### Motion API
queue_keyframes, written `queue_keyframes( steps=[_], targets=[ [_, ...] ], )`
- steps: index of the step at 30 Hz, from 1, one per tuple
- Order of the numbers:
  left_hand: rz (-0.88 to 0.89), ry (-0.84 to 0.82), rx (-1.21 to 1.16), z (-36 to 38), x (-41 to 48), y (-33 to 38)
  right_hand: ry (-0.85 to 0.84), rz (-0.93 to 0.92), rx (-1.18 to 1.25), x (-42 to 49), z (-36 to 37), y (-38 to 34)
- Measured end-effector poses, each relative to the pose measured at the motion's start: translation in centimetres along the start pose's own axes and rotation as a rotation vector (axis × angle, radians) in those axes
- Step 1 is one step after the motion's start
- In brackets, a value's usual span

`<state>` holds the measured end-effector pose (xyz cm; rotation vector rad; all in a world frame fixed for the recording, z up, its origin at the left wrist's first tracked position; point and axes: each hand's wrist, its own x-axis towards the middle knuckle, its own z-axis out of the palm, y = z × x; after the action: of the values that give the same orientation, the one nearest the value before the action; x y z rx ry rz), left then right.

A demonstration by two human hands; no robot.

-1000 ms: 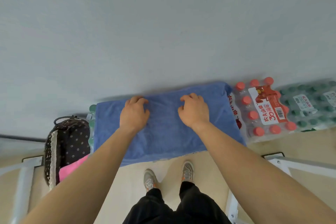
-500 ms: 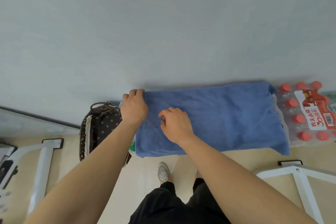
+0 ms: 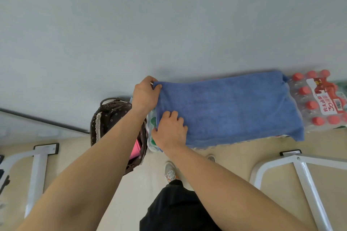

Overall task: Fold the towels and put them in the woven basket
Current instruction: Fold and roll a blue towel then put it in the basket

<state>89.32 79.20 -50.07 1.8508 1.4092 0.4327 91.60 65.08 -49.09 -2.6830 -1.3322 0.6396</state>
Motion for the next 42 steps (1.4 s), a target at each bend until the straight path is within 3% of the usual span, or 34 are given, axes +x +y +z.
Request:
queue_keyframes(
  steps=[5, 9, 13, 21, 29, 37, 42],
  targets=[
    [-0.014, 0.055, -0.026, -0.7, 0.5, -0.3, -0.07, -0.035, 0.014, -0.9, -1.4, -0.1],
    [-0.042, 0.081, -0.004, -1.6, 1.2, -0.7, -0.259, -0.036, 0.038, -1.9, -2.3, 1.4],
    [-0.092, 0.123, 0.09, -2.9, 1.0, -1.2, -0.442, -0.175, 0.166, -2.5, -2.2, 1.0],
    [-0.081, 0.129, 0.14, -4.3, 0.2, 0.2, -0.462, -0.317, 0.262, -2.2, -4.0, 1.3],
    [0.14, 0.089, 0.027, 1.0, -1.9, 8.8, -0.371, -0.113, 0.43, -0.9, -8.7, 10.2],
    [0.175, -0.057, 0.027, 10.3, -2.9, 19.2, -0.066, 0.096, 0.561, -0.3, -13.7, 25.6],
    [0.269, -0.02, 0.074, 15.5, -3.6, 24.2, 0.084, 0.161, 0.628, 0.2, -15.9, 34.3]
  ],
)
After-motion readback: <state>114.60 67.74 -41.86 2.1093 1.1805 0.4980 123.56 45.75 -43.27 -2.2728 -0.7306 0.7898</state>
